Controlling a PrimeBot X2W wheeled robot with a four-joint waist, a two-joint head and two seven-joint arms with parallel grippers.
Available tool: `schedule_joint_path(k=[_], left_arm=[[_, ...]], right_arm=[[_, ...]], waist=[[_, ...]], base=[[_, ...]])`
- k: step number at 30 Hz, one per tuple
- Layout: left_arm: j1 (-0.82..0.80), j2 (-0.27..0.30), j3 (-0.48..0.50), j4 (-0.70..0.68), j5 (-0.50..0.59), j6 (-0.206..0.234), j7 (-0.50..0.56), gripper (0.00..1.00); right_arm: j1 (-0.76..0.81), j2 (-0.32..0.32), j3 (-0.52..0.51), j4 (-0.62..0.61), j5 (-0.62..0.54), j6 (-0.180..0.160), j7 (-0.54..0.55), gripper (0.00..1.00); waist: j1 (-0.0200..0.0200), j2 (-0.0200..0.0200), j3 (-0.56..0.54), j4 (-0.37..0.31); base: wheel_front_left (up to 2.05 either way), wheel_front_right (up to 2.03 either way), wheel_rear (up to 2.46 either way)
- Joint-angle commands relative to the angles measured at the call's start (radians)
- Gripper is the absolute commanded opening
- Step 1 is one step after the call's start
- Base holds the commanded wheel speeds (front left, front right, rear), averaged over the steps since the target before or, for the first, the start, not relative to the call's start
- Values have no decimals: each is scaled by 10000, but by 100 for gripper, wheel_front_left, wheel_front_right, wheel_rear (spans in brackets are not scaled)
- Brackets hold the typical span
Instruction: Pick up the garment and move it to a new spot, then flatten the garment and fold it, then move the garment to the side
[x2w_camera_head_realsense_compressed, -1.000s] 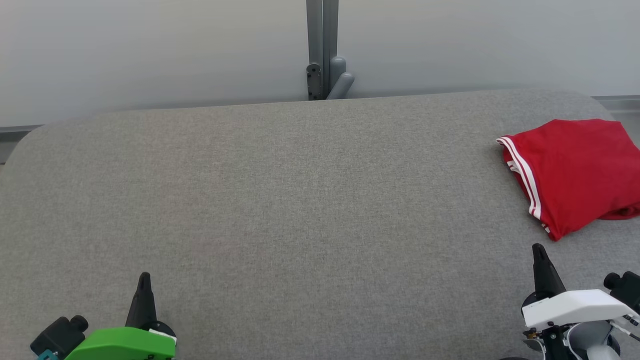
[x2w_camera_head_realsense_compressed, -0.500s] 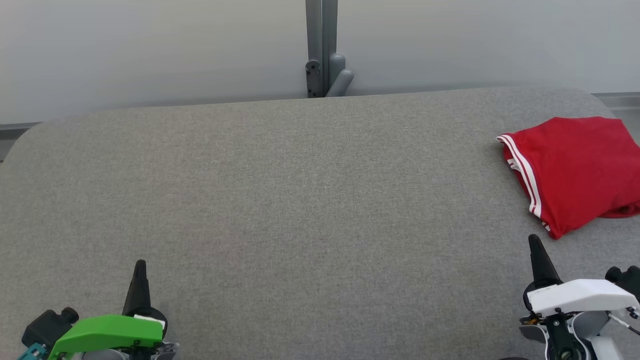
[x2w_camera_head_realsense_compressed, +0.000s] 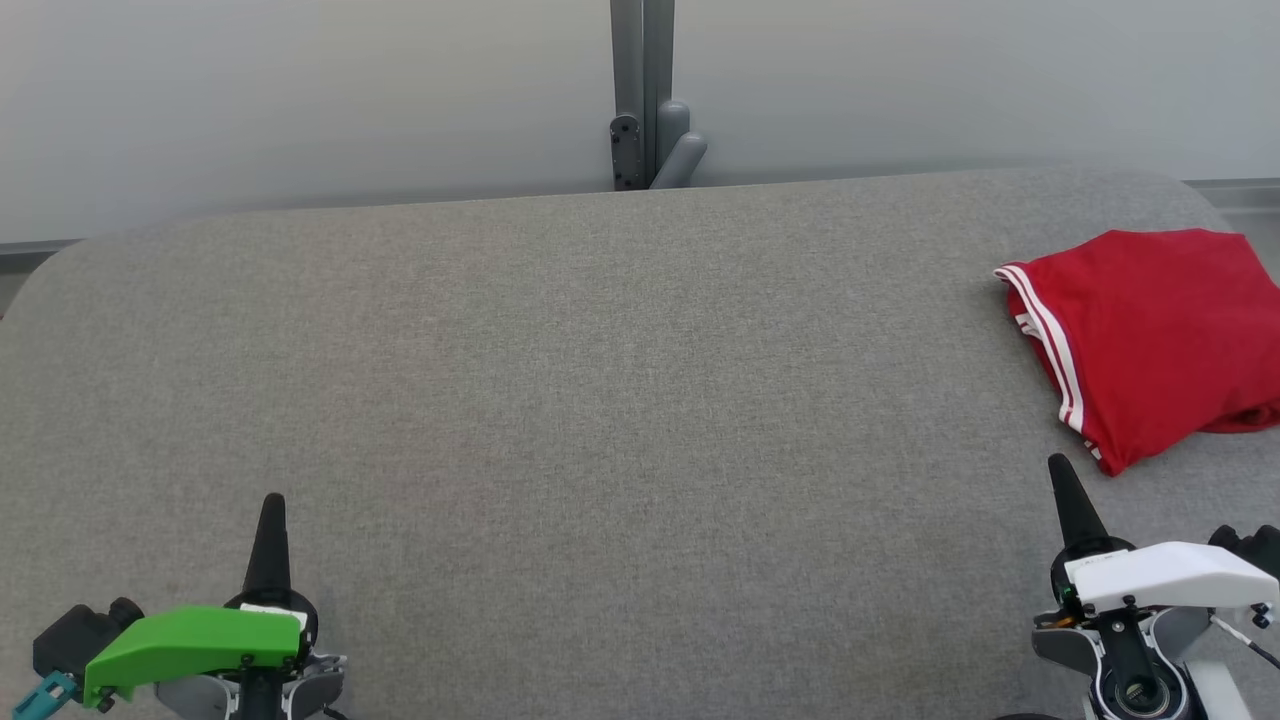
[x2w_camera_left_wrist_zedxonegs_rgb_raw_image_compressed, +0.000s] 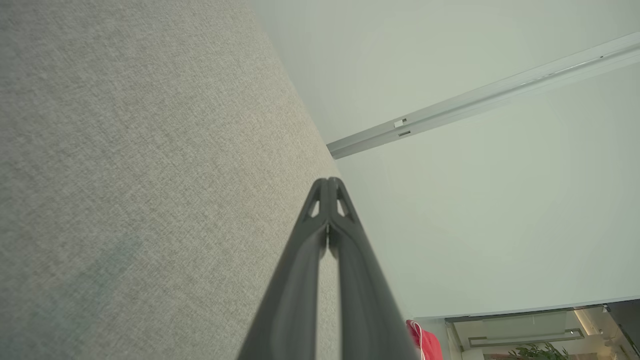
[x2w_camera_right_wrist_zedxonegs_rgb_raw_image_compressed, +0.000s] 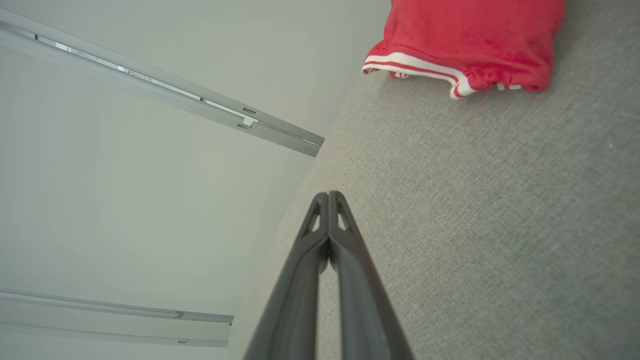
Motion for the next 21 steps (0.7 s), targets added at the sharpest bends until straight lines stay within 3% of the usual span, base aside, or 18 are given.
schedule_joint_path(k=[1,21], left_arm=[[-261,57,75,-122,-330,58,76,0],[-600,66,240,-242,-1958,162,522,0]], right_arm=[[-232,-77,9,-24,374,4,81,0],[-571,-122,71,124,2338,3,495,0]], waist=[[0,0,10,-1],[0,0,110,-16]], base=[[0,0,0],[0,0,0]])
